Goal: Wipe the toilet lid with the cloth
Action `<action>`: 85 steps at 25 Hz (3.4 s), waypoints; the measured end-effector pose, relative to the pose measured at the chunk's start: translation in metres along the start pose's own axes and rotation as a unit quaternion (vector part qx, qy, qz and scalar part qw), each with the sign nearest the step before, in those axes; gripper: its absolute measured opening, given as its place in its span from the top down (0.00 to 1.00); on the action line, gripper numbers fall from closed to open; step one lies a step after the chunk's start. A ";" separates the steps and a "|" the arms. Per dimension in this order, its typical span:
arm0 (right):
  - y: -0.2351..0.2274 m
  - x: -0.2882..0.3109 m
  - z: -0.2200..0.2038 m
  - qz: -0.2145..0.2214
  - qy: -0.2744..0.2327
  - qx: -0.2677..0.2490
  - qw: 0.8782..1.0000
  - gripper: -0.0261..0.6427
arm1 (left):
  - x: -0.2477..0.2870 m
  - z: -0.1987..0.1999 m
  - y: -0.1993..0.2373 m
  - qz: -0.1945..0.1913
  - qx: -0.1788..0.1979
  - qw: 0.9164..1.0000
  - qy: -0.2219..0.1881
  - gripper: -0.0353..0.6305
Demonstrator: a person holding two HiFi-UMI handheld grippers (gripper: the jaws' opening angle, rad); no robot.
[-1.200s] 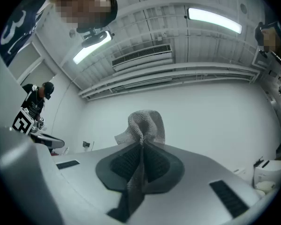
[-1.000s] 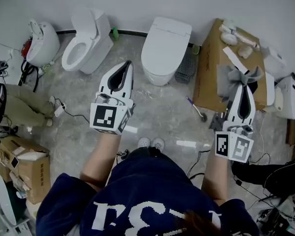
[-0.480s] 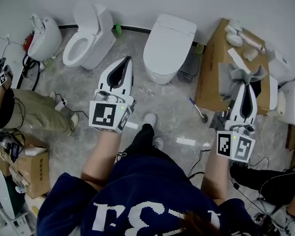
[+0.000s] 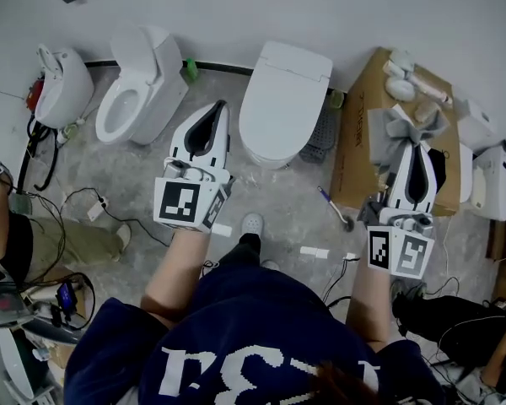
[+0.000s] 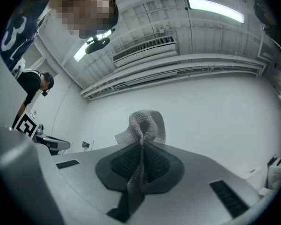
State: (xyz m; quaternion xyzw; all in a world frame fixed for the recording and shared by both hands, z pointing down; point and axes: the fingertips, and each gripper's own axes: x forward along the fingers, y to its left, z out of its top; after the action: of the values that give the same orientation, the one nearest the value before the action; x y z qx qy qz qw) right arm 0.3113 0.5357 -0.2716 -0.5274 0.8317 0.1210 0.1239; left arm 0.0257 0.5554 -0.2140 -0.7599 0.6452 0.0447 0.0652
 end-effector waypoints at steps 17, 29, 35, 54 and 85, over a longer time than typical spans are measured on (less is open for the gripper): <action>-0.012 0.176 -0.069 -0.032 0.005 0.033 0.999 0.91 | 0.181 -0.036 0.100 -0.037 0.004 0.999 0.007 0.92; -0.077 0.334 -0.159 0.004 0.025 0.061 0.998 0.91 | 0.341 -0.091 0.127 -0.011 0.001 1.000 0.028 0.92; -0.106 0.409 -0.209 0.030 0.042 0.078 0.996 0.91 | 0.415 -0.115 0.143 0.022 -0.014 1.000 0.018 0.92; -0.084 0.526 -0.424 -0.064 0.140 0.093 0.984 0.91 | 0.566 -0.282 0.238 -0.035 -0.036 0.996 0.079 0.92; 0.129 0.553 -0.997 0.037 0.491 0.060 0.869 0.91 | 0.571 -0.629 0.329 -0.045 -0.091 0.980 0.169 0.92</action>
State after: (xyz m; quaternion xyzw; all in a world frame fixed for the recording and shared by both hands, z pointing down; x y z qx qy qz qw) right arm -0.1125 -0.2104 0.4907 -0.4790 0.8101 -0.1987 -0.2734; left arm -0.2159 -0.1522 0.3071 -0.7877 0.6050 -0.0288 -0.1122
